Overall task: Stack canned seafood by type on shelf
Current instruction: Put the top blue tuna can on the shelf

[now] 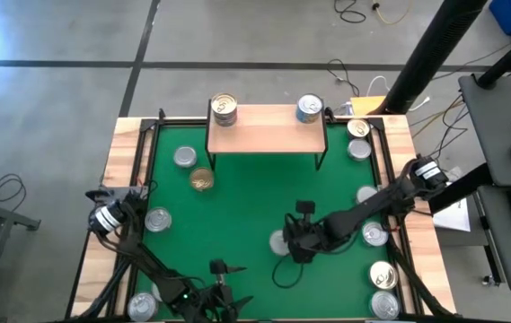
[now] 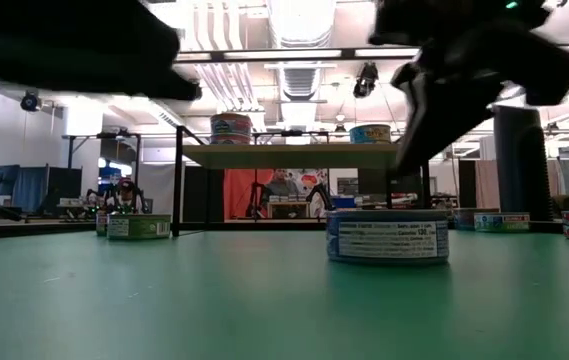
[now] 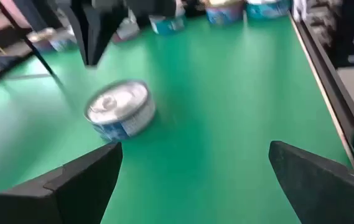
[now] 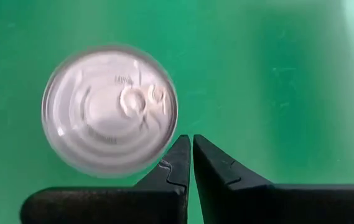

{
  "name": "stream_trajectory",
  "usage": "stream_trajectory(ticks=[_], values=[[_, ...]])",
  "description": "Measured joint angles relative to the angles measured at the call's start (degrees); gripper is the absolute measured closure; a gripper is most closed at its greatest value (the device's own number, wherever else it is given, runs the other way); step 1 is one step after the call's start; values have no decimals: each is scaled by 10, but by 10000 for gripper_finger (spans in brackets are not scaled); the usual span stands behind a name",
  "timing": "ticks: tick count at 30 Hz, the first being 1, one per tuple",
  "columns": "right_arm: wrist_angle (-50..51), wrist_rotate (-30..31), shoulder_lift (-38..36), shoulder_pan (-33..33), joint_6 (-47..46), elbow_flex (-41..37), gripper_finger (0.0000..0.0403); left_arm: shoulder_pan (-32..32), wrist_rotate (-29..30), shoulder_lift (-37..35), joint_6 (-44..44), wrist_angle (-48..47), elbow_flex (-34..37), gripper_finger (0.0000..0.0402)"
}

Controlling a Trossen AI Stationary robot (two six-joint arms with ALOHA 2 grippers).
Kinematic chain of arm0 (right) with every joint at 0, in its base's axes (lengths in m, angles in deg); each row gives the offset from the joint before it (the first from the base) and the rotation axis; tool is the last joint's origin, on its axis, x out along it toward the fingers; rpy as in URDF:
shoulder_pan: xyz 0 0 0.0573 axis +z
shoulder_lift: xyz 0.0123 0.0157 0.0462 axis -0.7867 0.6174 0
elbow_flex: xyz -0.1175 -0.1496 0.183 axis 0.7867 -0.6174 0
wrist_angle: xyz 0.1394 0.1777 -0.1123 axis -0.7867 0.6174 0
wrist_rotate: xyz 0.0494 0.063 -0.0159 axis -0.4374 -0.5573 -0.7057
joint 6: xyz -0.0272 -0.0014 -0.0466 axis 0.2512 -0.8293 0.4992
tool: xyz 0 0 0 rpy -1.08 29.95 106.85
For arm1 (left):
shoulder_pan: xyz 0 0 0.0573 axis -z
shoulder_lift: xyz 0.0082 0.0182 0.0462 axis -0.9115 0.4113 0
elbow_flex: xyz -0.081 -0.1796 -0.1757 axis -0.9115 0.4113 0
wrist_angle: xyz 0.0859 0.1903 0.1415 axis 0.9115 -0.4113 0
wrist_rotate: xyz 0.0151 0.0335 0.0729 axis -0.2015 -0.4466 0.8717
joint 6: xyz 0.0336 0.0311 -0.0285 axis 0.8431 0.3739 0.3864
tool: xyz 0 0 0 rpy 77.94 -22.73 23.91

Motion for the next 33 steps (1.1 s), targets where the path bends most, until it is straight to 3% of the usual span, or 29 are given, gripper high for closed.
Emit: stream_trajectory(ticks=[11,15,19,22,27,33], values=[[0,4,0,9,-76,-79,390,-25,11,20,-2,-14,-2,11],[-75,4,0,-7,-61,-104,390,-35,-8,20,-2,-30,-4,11],[-214,1,0,-22,-19,-128,390,-35,-42,20,-2,-68,-18,11],[-287,-45,0,-33,28,-131,390,-30,-64,20,-11,-128,-42,11],[-331,-92,0,-46,52,-129,390,-8,-85,19,-78,-209,-85,11],[-354,-119,9,-47,55,-126,390,23,-89,19,-97,-186,-97,11]])
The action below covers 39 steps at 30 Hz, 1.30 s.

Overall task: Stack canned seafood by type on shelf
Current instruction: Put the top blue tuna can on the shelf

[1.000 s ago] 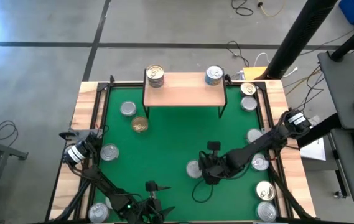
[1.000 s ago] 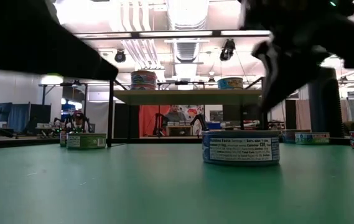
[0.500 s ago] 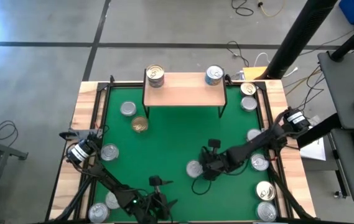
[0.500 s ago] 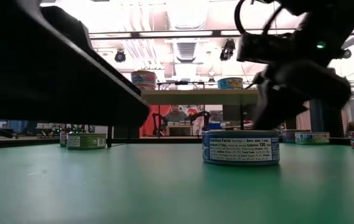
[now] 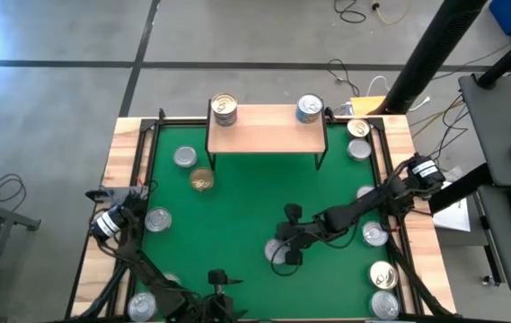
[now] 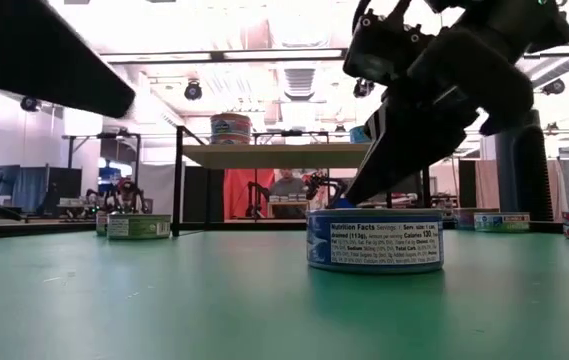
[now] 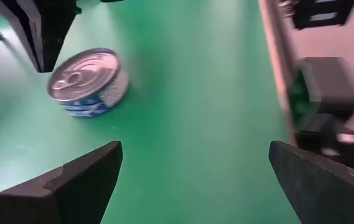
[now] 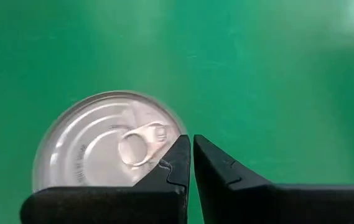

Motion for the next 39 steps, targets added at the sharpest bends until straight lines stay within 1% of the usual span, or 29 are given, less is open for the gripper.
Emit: stream_trajectory(ticks=[3,5,10,16,20,25,32,35,39], values=[[28,-64,-3,3,2,20,390,11,-3,0,-11,8,0,11],[55,-81,-7,11,-8,39,390,15,-3,0,-20,9,0,11],[62,-82,-1,40,-1,72,390,14,2,1,-27,13,5,11],[52,-81,35,54,-14,72,390,12,22,1,-24,15,9,11],[85,-80,47,59,-32,74,390,14,22,1,-23,14,9,11],[169,-76,27,59,-30,73,390,15,26,1,-18,14,9,11],[227,-36,7,43,40,72,390,15,123,1,6,10,9,11],[237,-37,-5,39,46,71,390,15,128,1,8,7,9,11],[281,-37,-33,41,24,84,390,15,128,1,6,3,9,11]])
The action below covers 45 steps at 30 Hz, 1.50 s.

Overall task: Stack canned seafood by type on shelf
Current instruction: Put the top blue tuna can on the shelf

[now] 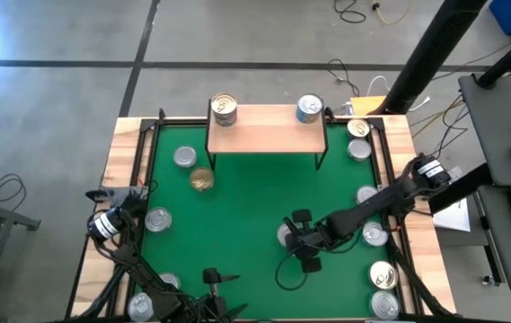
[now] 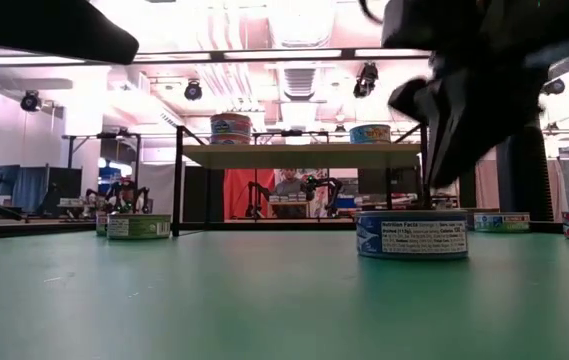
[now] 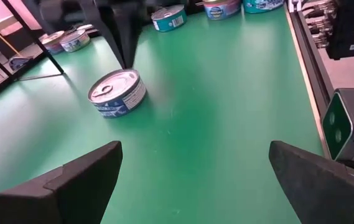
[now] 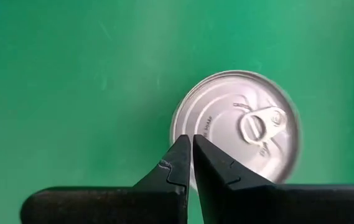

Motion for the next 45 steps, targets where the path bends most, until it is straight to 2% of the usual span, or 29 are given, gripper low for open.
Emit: stream_trajectory(ticks=[3,9,15,22,28,33,35,39,45], values=[[30,25,-20,1,-13,0,390,0,0,0,0,0,0,11],[79,133,-14,-12,-26,-6,390,-1,0,0,0,0,1,11],[50,133,6,-47,-25,-8,390,-1,0,0,0,-1,2,11],[-54,61,50,-78,23,-6,390,-2,0,0,-2,-2,3,11],[-147,10,74,-77,59,3,390,-2,0,0,-2,-2,3,11],[-215,-56,84,-73,85,24,390,-2,0,0,-2,-3,3,11],[-220,-78,90,-70,95,37,390,-2,0,0,-3,-2,3,11],[-184,-80,89,-57,96,69,390,0,-1,0,-5,-3,3,11],[-107,-83,87,-12,43,99,390,2,-1,0,-9,-5,3,11]])
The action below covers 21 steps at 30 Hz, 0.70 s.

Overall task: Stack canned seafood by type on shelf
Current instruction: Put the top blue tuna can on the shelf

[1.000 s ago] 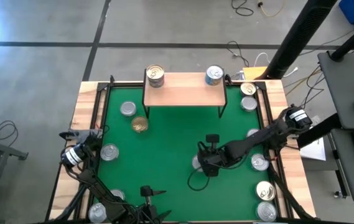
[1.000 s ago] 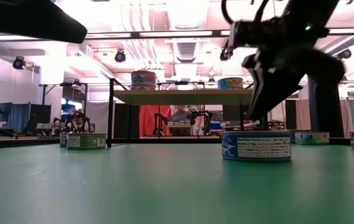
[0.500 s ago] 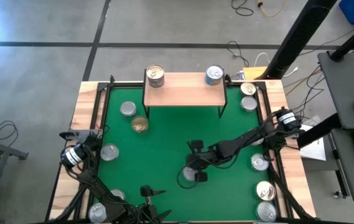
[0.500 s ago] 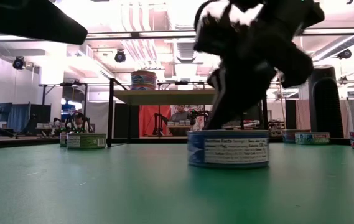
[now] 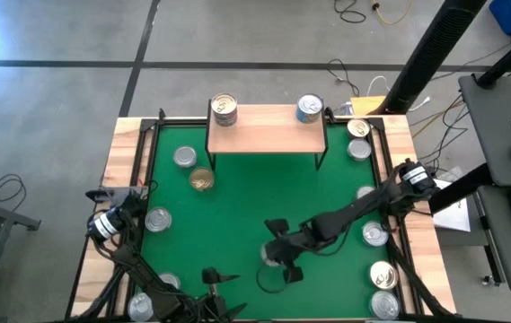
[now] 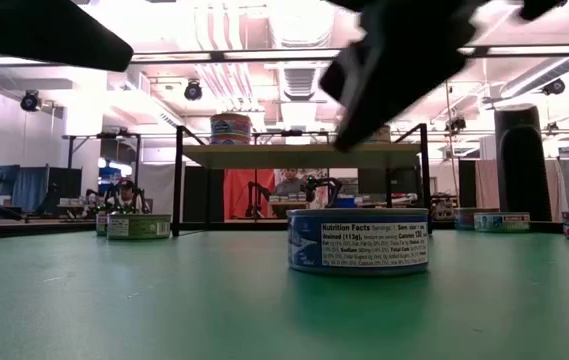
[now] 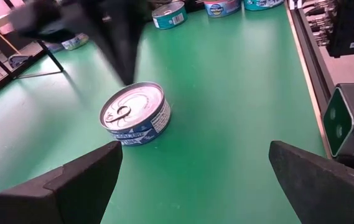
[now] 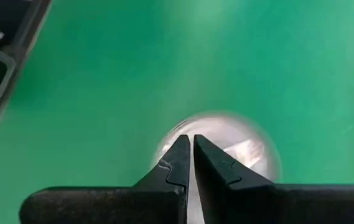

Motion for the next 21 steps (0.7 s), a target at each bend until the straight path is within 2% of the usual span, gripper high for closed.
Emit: stream_trajectory(ticks=[7,13,16,18,21], values=[[5,-10,13,49,-16,-11,390,0,0,0,1,-2,0,11],[-42,-7,37,65,-57,-12,390,0,0,0,2,-1,0,11],[-15,-8,52,69,-61,-13,390,0,-5,0,2,-3,0,11],[21,-3,54,69,-71,-13,390,0,-41,0,8,-4,1,11],[74,52,55,66,-88,-13,390,-5,-125,0,16,-25,1,11]])
